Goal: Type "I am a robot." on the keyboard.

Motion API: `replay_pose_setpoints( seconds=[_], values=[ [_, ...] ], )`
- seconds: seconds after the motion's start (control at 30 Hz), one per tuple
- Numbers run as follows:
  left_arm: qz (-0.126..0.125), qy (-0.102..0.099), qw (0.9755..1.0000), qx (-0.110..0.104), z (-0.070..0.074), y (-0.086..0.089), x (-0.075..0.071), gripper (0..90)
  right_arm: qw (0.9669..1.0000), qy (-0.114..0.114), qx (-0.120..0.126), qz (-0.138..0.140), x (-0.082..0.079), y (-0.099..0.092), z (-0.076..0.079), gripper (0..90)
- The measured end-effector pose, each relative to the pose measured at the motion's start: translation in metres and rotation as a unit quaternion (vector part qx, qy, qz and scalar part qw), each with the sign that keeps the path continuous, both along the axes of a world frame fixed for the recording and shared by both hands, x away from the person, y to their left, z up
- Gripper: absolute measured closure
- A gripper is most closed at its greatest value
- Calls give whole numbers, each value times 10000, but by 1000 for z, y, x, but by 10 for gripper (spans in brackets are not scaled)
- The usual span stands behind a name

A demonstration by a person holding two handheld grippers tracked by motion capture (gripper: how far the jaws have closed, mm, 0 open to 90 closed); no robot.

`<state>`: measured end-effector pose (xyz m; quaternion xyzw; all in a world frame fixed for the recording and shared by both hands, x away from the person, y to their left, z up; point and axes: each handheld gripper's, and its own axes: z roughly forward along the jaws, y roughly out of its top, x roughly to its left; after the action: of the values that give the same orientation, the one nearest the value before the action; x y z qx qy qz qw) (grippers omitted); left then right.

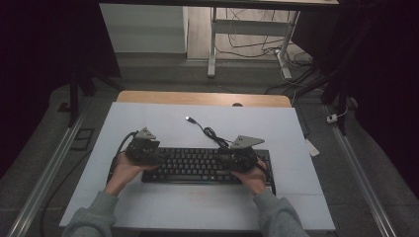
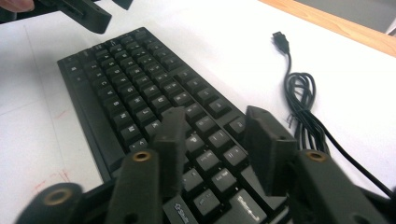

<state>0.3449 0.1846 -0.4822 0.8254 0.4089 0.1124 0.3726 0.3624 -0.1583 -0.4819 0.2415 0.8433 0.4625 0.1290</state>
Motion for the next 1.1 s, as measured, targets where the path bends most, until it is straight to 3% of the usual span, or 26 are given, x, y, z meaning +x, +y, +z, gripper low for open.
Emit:
replay_pose_setpoints(
  seconds=[0.37,0.7,1.1],
  values=[
    [-35,43,10000,22,-3,-1,1,300,9994,105,-137,316,2,14,1,896],
    [-55,33,10000,25,-2,-1,0,299,9989,147,-215,395,5,29,-3,897],
    [-43,16,10000,11,-2,-1,0,299,9973,308,-559,370,15,43,-20,897]
  ],
)
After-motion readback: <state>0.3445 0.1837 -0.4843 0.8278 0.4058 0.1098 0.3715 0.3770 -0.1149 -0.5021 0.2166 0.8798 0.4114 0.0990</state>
